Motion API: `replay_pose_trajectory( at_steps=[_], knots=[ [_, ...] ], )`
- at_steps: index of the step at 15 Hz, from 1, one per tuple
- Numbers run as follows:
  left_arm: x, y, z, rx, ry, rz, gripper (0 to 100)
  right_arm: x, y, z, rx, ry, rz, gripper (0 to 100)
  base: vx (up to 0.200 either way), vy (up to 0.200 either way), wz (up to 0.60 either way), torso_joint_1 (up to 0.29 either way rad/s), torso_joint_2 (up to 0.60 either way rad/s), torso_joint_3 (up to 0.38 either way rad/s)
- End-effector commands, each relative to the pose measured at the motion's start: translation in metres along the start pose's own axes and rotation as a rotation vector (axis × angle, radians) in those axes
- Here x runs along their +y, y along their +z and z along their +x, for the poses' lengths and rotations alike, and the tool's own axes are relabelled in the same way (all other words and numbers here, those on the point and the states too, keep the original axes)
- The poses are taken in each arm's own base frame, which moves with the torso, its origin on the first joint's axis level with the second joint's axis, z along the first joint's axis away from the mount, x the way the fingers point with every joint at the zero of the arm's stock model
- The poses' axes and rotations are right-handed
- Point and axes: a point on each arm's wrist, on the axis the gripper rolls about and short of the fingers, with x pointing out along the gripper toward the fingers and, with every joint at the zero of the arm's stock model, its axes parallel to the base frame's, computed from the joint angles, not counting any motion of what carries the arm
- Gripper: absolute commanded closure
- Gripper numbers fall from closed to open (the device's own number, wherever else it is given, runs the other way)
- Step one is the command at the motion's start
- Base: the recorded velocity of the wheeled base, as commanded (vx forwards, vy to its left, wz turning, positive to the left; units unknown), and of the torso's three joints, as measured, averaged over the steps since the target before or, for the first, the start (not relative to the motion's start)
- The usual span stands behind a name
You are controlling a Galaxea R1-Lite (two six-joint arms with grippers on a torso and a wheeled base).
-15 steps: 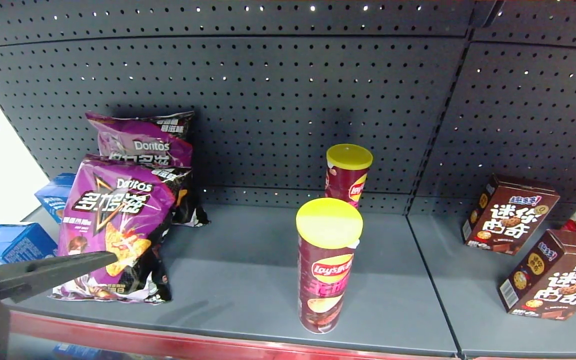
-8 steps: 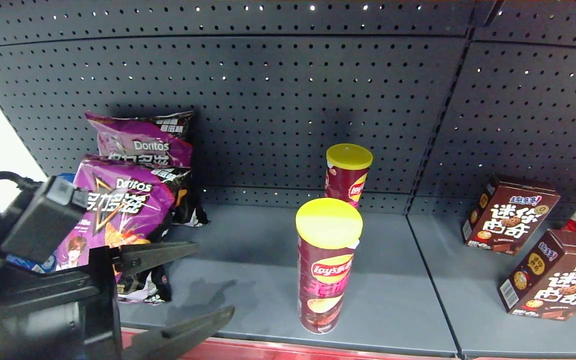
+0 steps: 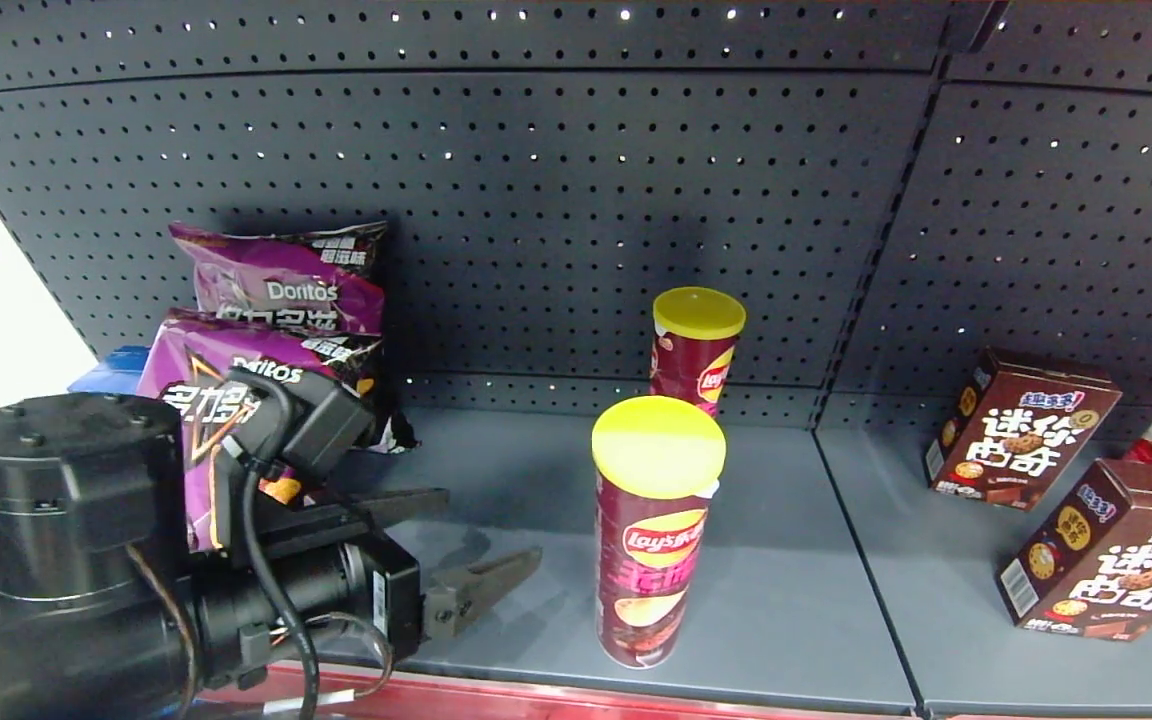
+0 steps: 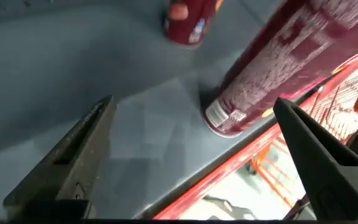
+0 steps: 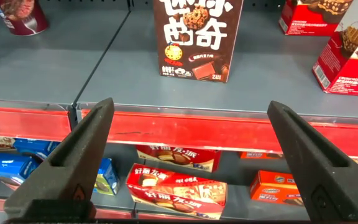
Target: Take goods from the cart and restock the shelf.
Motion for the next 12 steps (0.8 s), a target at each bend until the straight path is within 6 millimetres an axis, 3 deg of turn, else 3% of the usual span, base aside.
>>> replay_pose_trajectory(
  at_steps=[1, 6, 12],
  knots=[
    [-0.001, -0.009, 0.010, 0.049, -0.004, -0.002, 0, 0.000, 0.000, 0.000, 0.001, 0.000, 0.000, 0, 0.000, 0.000, 0.00, 0.000, 0.00, 0.000],
    [-0.003, -0.024, 0.020, 0.123, -0.020, 0.008, 0, 0.000, 0.000, 0.000, 0.001, 0.000, 0.000, 0, 0.000, 0.000, 0.00, 0.000, 0.00, 0.000],
    [-0.001, -0.017, 0.043, 0.104, -0.008, 0.011, 0, 0.000, 0.000, 0.000, 0.001, 0.000, 0.000, 0, 0.000, 0.000, 0.00, 0.000, 0.00, 0.000]
  ],
)
